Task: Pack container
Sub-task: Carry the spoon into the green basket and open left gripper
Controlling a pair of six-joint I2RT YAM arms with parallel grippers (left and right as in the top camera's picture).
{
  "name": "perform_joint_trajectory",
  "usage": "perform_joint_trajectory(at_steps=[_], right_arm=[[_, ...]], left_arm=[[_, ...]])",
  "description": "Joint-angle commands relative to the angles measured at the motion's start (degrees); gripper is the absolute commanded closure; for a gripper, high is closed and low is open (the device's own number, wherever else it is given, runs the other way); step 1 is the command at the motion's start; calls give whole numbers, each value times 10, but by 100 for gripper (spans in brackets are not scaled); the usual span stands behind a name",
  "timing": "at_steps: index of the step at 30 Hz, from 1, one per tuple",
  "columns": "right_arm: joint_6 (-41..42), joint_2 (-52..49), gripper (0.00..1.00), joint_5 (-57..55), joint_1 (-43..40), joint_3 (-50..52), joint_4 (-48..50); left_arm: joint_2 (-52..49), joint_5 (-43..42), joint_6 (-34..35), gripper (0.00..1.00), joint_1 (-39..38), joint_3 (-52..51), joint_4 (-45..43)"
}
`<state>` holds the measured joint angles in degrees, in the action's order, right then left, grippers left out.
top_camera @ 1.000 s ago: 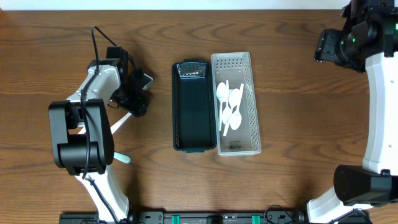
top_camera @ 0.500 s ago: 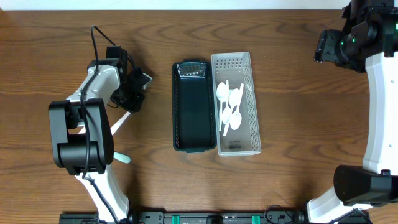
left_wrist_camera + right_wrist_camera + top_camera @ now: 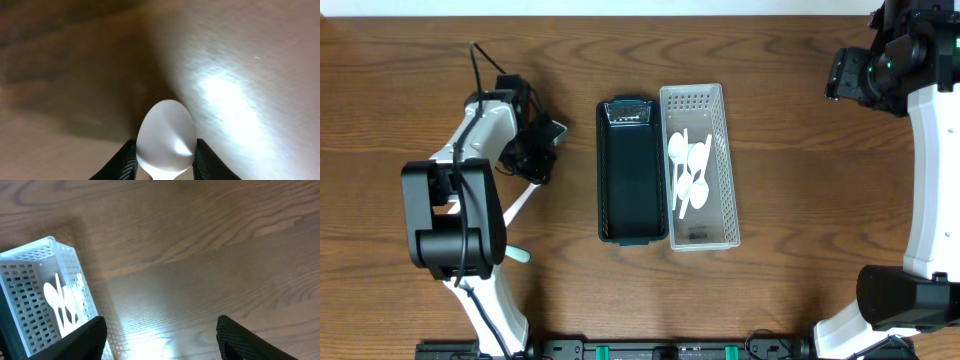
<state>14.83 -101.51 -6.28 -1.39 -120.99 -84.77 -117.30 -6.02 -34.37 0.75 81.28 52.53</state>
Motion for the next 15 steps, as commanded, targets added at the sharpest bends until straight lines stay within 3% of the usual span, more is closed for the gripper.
perform_joint_trajectory(at_steps=[1,10,15], right_arm=[[-2,1,27,-8,-2,0,1],[-2,1,27,-8,-2,0,1],[-4,1,26,-8,-2,0,-2]], left_arm=[[52,-8,66,88,-25,54,34],[167,-8,245,94,-134,159,179],[201,-9,440,94,-217,164,165]])
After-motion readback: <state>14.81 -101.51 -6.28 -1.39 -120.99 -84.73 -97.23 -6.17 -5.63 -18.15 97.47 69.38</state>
